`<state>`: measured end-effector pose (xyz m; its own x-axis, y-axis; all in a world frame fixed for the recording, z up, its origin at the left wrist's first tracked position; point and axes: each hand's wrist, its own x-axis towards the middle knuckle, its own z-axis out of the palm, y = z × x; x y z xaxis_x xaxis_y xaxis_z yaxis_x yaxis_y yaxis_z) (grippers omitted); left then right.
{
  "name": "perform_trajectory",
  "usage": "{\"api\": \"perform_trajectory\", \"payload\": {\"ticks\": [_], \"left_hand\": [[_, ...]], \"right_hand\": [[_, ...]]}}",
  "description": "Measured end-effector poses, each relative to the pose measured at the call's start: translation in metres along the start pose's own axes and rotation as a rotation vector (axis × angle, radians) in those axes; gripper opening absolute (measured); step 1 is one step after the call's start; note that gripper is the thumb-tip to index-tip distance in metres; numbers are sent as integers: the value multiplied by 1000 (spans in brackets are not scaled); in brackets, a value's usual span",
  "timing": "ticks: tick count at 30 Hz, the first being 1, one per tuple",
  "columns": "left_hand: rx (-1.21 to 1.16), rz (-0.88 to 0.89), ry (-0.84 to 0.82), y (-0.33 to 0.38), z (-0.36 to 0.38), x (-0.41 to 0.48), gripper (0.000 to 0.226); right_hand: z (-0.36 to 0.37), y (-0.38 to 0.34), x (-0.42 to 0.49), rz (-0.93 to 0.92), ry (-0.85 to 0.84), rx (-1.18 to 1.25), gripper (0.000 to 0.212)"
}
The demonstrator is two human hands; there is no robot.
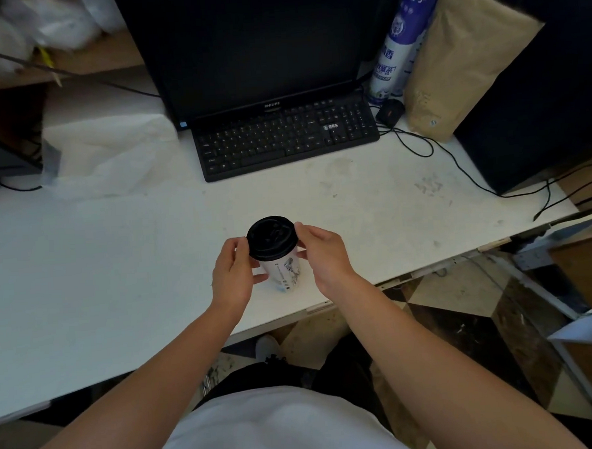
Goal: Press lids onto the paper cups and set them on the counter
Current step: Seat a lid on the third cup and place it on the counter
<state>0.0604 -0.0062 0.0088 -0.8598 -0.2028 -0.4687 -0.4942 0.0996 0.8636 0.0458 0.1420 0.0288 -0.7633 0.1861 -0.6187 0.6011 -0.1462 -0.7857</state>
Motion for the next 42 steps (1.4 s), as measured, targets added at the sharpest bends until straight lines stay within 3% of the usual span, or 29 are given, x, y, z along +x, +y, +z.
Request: {"api": "perform_trajectory", "payload": {"ticks": [11,20,30,36,39,42], "left_hand": [[-96,-93,15,-1,11,0,31],[-58,-1,-76,-9,22,-3,43],[-55,82,-136,-7,17,0,39],[-130,-44,-47,3,15,11,38],[-218,-140,-5,12,12,18,36],[-308,-239,1,15,12,19,38]], "right_hand": [[7,7,0,-67,-63,25,27],[-6,15,14,-125,-97,-72,34],[-11,21,19,-193,-165,-161,35],[-8,-1,19,-33,-285,-21,32],[-10,-2,20,-25,-435,-153,44],[-10,2,18,-88,-504,-335,83]]}}
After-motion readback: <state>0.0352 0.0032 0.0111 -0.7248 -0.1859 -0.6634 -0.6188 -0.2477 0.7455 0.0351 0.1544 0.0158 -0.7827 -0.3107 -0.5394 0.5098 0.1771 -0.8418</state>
